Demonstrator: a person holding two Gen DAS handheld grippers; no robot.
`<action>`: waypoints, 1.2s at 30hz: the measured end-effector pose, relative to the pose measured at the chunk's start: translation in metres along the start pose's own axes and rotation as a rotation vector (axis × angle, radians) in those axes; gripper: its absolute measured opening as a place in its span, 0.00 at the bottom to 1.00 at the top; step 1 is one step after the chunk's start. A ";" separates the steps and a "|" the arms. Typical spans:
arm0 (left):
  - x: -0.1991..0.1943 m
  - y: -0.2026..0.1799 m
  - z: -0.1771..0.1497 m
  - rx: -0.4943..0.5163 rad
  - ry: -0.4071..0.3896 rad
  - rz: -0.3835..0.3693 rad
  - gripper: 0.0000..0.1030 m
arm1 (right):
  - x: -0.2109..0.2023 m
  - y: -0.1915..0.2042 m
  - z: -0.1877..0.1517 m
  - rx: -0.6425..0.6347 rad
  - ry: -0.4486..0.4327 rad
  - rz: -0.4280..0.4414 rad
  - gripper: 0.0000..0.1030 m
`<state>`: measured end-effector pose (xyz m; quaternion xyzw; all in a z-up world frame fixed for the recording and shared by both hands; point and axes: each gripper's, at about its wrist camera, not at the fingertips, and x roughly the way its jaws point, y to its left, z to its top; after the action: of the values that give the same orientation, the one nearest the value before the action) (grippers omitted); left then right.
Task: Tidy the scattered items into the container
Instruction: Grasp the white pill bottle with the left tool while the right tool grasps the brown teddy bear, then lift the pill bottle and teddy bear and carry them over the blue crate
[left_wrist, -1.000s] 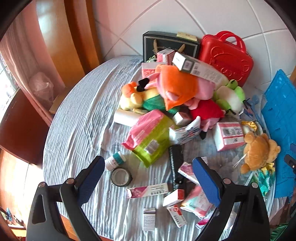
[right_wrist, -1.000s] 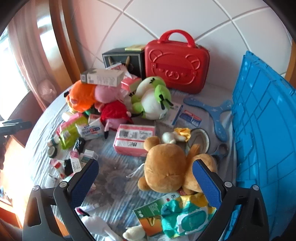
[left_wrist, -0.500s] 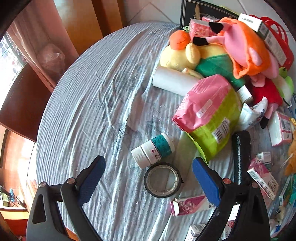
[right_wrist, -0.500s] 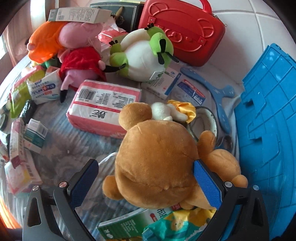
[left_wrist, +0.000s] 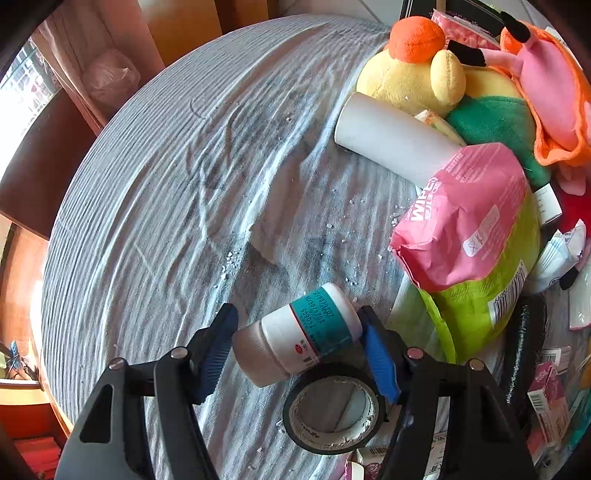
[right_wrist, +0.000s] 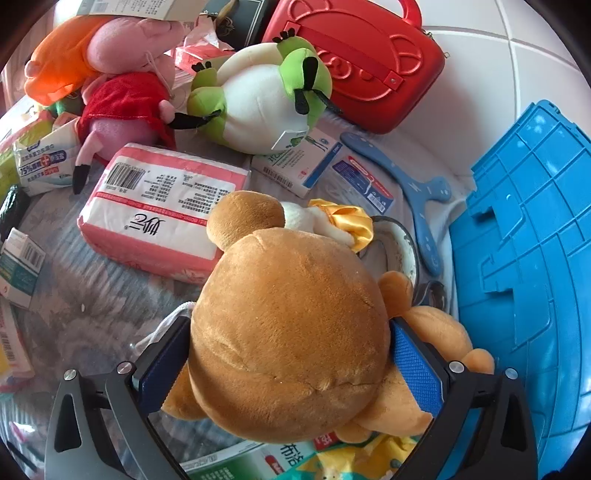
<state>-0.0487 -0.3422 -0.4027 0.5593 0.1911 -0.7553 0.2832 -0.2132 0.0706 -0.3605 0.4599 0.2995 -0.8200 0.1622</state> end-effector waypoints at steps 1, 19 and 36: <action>-0.001 0.000 -0.001 0.001 -0.001 -0.001 0.64 | 0.001 0.001 0.001 -0.002 0.002 -0.003 1.00; -0.033 0.001 0.000 -0.001 -0.063 -0.003 0.64 | -0.023 -0.020 -0.003 0.078 -0.024 0.070 0.75; -0.095 -0.005 -0.004 0.022 -0.152 -0.012 0.64 | -0.096 -0.038 -0.004 0.145 -0.154 0.111 0.75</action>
<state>-0.0286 -0.3161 -0.3138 0.5025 0.1642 -0.7993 0.2860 -0.1807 0.1015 -0.2674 0.4221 0.2000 -0.8622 0.1962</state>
